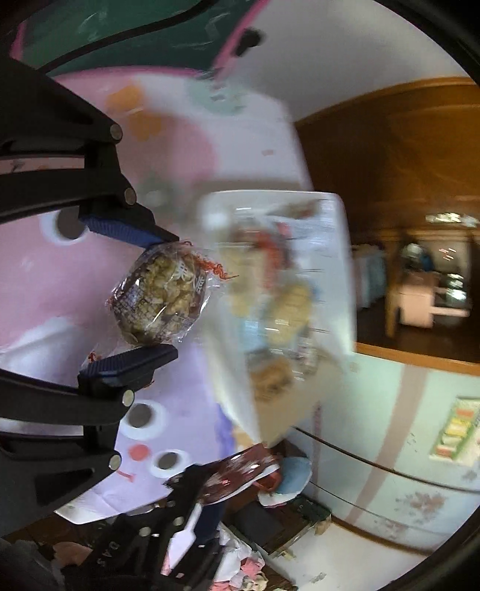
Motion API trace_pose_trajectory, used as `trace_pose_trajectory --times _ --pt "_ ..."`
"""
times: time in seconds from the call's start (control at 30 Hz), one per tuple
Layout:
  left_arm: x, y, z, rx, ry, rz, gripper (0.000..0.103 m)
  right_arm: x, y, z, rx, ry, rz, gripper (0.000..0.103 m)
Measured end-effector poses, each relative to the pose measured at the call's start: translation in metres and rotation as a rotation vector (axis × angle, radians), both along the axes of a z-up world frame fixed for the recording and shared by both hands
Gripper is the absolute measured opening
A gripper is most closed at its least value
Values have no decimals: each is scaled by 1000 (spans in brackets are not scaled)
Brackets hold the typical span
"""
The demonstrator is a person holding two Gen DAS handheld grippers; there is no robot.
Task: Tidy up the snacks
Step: 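Lift both packets up over the white bin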
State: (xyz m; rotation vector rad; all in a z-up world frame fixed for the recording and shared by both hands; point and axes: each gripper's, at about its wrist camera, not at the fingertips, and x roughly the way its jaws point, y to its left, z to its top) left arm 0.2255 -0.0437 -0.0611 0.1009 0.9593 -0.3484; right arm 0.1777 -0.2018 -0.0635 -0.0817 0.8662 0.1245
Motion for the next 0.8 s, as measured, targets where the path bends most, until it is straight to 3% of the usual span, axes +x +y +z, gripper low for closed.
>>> trace_pose_trajectory --times 0.23,0.4,0.57,0.8 --pt "52 -17 80 51 -169 51 51 61 -4 91 2 -173 -25 35" --pt "88 -19 103 38 -192 108 52 102 -10 128 16 -226 -60 35" --pt "124 -28 95 42 -187 149 52 135 -14 132 13 -225 -91 35" --pt "158 -30 63 58 -155 183 52 174 -13 93 42 -106 -110 36"
